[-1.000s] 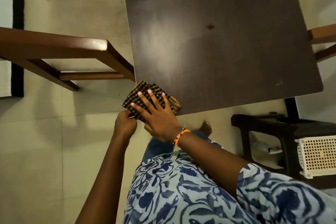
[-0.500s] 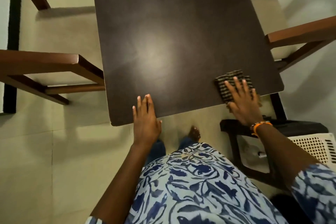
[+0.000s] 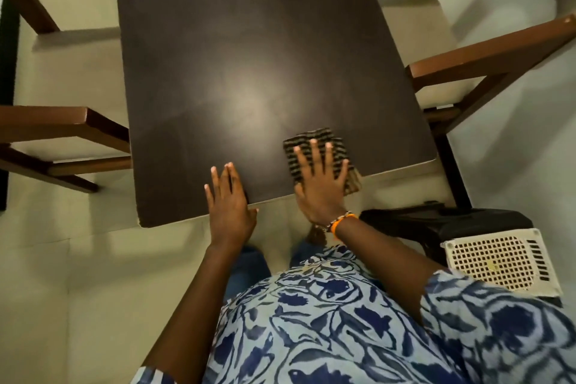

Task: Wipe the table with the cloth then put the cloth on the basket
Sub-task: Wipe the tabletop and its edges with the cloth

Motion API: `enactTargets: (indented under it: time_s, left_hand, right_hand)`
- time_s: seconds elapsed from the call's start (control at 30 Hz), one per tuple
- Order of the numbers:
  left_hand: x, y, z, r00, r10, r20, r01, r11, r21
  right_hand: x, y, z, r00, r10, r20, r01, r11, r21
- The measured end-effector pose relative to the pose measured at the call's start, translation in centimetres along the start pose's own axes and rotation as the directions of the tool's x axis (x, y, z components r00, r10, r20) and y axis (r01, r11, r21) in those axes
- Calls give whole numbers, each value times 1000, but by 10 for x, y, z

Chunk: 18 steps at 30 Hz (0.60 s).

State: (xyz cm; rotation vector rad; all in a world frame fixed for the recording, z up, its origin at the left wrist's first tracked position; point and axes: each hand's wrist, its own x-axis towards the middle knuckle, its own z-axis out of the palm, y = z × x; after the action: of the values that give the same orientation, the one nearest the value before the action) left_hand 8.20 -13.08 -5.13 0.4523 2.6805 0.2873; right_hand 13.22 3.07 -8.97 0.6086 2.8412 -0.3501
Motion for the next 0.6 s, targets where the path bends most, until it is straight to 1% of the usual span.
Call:
enactTargets:
  time_s: [0.07, 0.13, 0.17, 0.2, 0.23, 0.27, 0.33, 0.43, 0.53, 0.6]
  left_hand:
    - [4, 14, 4, 1000, 16, -10, -16, 1000, 13]
    - [9, 31, 9, 999, 49, -9, -48, 998, 30]
    - [11, 40, 11, 998, 67, -1, -66, 997, 45]
    - [13, 47, 12, 997, 83, 11, -83, 994, 64]
    - [15, 54, 12, 995, 95, 22, -97, 992, 84]
    - [16, 60, 12, 994, 109, 32, -112, 988, 108]
    - [20, 71, 12, 988, 148, 52, -155, 972, 176]
    - [26, 80, 9, 977, 195, 85, -211, 938, 276]
    - [32, 80, 4, 975, 207, 74, -220, 924, 311]
    - [35, 78, 3, 974, 216, 64, -226, 925, 306]
  right_hand:
    - [-1, -11, 8, 978, -208, 1, 208, 978, -7]
    - [0, -7, 11, 914, -405, 15, 405, 914, -27]
    - [3, 2, 11, 880, -474, 18, 474, 879, -44]
    - [7, 15, 8, 858, -513, 12, 513, 856, -65]
    - [10, 30, 6, 852, -524, 6, 523, 849, -80]
    - [11, 49, 2, 865, -502, -2, 501, 862, -81]
    - [13, 89, -7, 918, -395, -38, 392, 918, -63]
    - [13, 155, -24, 984, -149, -95, 146, 988, -43]
    - [16, 205, -37, 991, 84, -105, -83, 997, 7]
    - [18, 212, -38, 975, 183, -124, -177, 983, 56]
